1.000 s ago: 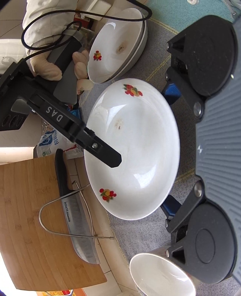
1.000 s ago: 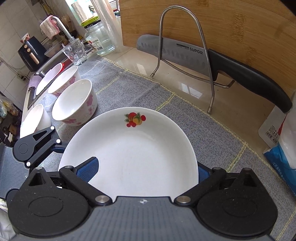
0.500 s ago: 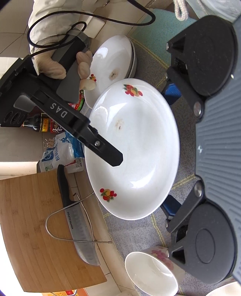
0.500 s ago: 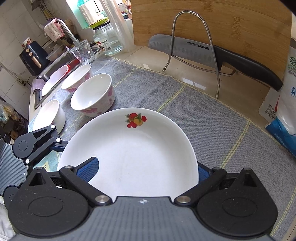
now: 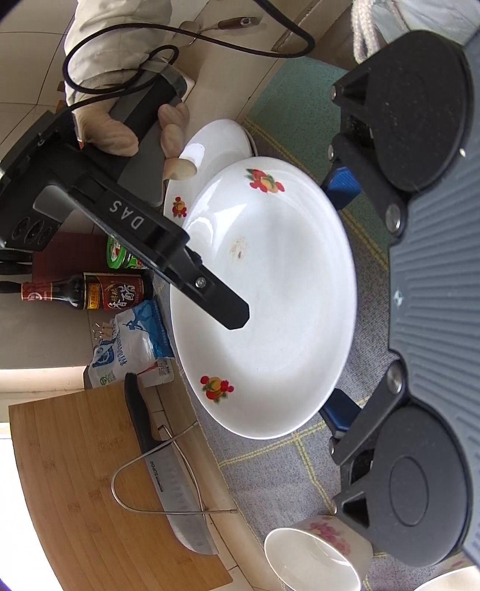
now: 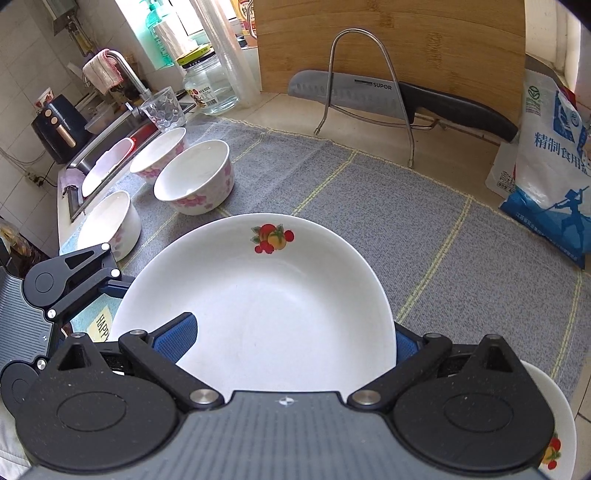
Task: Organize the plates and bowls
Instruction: 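Carry the fruit-print plate with the right tool over the plate stack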
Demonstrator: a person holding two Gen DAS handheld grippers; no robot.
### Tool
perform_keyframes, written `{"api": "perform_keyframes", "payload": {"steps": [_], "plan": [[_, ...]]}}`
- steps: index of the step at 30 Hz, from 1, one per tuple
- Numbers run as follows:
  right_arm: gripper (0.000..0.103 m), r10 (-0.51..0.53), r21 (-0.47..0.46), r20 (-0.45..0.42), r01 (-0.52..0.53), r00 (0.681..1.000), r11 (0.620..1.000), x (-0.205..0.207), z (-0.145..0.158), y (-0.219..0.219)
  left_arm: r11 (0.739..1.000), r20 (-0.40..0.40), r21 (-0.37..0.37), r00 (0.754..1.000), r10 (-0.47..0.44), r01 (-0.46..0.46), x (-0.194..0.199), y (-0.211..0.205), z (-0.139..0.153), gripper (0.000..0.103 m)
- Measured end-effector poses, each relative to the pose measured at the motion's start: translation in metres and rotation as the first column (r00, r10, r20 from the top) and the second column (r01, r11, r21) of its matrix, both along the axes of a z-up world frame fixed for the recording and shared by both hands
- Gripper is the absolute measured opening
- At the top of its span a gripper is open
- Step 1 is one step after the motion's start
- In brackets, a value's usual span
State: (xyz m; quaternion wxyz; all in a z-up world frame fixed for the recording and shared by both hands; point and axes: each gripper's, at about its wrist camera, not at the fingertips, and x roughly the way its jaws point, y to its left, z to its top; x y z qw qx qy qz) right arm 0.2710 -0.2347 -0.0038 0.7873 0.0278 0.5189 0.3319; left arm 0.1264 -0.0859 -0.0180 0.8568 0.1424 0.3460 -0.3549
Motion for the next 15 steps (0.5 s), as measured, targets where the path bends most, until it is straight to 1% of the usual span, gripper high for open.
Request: {"api": "perform_keyframes", "payload": {"steps": [8, 15], "plan": [[0.103, -0.078, -0.015, 0.017, 0.079, 0.997, 0.997, -0.020, 0.008, -0.029, 0.997, 0.016, -0.006, 0.997, -0.079, 0.079, -0.002, -0.020, 0.006, 0.101], [0.103, -0.156, -0.034, 0.019, 0.157, 0.988, 0.987, -0.037, 0.009, -0.061, 0.987, 0.014, -0.015, 0.987, -0.160, 0.160, 0.003, -0.040, 0.005, 0.101]]}}
